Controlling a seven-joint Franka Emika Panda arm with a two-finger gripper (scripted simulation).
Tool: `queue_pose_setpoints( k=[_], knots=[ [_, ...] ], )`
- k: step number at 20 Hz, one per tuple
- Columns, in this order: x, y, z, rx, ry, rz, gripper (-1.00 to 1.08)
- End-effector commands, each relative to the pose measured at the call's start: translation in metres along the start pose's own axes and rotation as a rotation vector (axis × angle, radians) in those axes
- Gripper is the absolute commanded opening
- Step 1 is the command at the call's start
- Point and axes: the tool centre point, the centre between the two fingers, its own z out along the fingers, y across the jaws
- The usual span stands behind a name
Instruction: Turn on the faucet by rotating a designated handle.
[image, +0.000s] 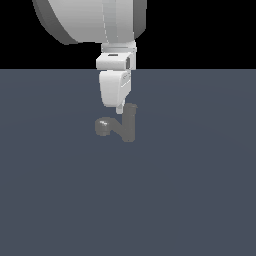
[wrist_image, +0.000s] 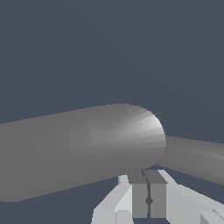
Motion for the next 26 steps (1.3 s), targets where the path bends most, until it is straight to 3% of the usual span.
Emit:
queue_pose_setpoints(
  k=[1,2,26],
  knots=[
    [0.031,-0.001,0.001,-0.003,0.006,0.04,-1.0],
    [0.004,0.0,0.0,-0.002,-0.004,0.002,-1.0],
    [0.093,-0.045,0.001,-0.003,0.006,0.039,-1.0]
  ],
)
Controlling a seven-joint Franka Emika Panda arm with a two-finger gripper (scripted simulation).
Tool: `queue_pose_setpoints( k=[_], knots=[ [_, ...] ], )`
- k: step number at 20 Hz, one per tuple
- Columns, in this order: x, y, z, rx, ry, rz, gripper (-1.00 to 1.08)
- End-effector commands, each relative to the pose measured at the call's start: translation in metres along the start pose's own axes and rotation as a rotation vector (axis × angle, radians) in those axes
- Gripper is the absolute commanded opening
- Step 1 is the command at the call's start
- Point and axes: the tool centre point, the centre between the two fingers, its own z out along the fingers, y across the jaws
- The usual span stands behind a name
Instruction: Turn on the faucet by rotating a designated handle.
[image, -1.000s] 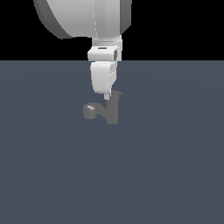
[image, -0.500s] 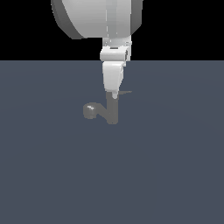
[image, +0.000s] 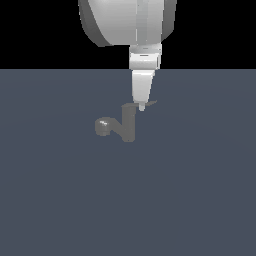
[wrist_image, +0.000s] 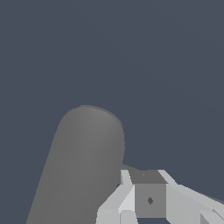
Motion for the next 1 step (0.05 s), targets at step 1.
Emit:
queue_pose_setpoints(
  k=[1],
  knots=[
    [0.0298,-0.0043,0.0009,0.0,0.008,0.041,-1.0]
  ],
)
